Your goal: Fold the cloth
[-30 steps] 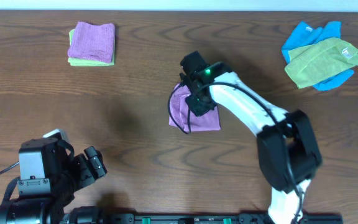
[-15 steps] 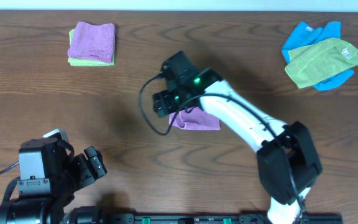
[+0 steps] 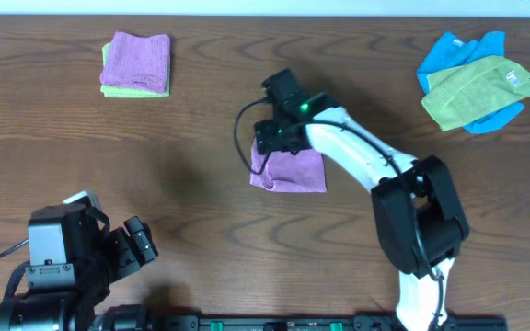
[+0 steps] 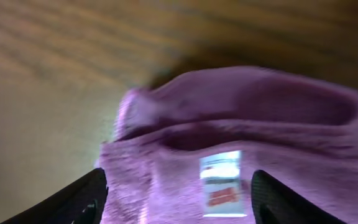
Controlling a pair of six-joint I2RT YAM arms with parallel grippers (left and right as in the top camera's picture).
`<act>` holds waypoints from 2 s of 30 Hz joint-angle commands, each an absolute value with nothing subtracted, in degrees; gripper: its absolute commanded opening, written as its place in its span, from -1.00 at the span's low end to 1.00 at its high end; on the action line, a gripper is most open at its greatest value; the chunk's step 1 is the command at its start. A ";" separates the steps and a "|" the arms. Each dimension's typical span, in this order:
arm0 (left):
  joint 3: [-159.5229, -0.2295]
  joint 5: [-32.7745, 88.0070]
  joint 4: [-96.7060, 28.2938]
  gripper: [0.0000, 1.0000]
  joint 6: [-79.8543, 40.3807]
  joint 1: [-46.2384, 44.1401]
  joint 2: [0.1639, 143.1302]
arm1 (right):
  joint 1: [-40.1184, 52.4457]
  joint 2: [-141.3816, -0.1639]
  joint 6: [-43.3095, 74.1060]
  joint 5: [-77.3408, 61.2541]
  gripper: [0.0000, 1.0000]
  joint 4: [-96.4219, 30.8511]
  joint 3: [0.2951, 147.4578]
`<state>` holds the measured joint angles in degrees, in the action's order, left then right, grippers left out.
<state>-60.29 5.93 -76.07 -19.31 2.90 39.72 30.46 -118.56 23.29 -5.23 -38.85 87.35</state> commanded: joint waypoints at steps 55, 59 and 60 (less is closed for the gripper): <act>-59.81 3.90 -75.11 0.90 -19.35 2.98 39.68 | 34.92 -120.84 25.02 -2.98 -0.97 -36.67 88.86; -59.81 3.92 -75.13 0.90 -19.35 2.98 39.68 | 34.85 -119.42 25.04 -1.30 -0.97 -36.69 89.54; -59.81 3.92 -75.13 0.90 -19.35 2.98 39.68 | 34.85 -119.11 25.04 -0.43 -0.97 -36.75 89.69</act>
